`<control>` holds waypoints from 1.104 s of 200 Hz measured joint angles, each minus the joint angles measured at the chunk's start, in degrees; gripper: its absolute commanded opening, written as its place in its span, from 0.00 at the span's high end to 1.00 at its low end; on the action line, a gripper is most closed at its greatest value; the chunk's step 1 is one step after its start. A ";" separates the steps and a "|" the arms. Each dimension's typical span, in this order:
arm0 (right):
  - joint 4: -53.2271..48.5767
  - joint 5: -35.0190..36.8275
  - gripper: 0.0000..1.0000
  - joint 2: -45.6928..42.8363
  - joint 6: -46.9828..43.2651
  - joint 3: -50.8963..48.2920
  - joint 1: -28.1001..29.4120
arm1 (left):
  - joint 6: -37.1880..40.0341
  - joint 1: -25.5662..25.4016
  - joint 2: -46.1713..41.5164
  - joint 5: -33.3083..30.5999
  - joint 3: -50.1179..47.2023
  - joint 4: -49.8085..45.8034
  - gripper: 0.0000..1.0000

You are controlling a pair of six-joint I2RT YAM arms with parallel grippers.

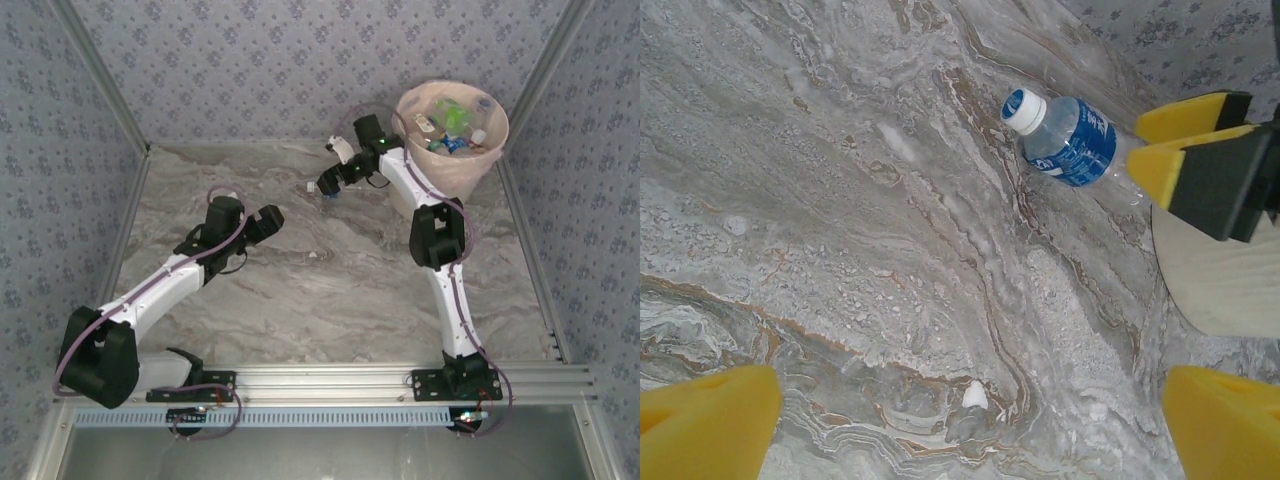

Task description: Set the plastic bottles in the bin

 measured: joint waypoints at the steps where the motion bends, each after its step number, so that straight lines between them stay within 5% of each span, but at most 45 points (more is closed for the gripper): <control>1: -0.04 0.00 0.00 -0.13 -0.09 -0.11 0.07 | 0.00 0.00 0.00 0.00 0.00 0.00 0.02; 100: 3.82 15.23 0.00 -1.90 -9.88 -2.56 4.28 | -0.35 0.00 0.00 -0.04 0.02 -0.09 0.02; 221: -3.69 15.47 0.07 6.29 -19.61 1.62 3.82 | -0.15 0.37 1.16 -0.02 0.74 -1.64 0.02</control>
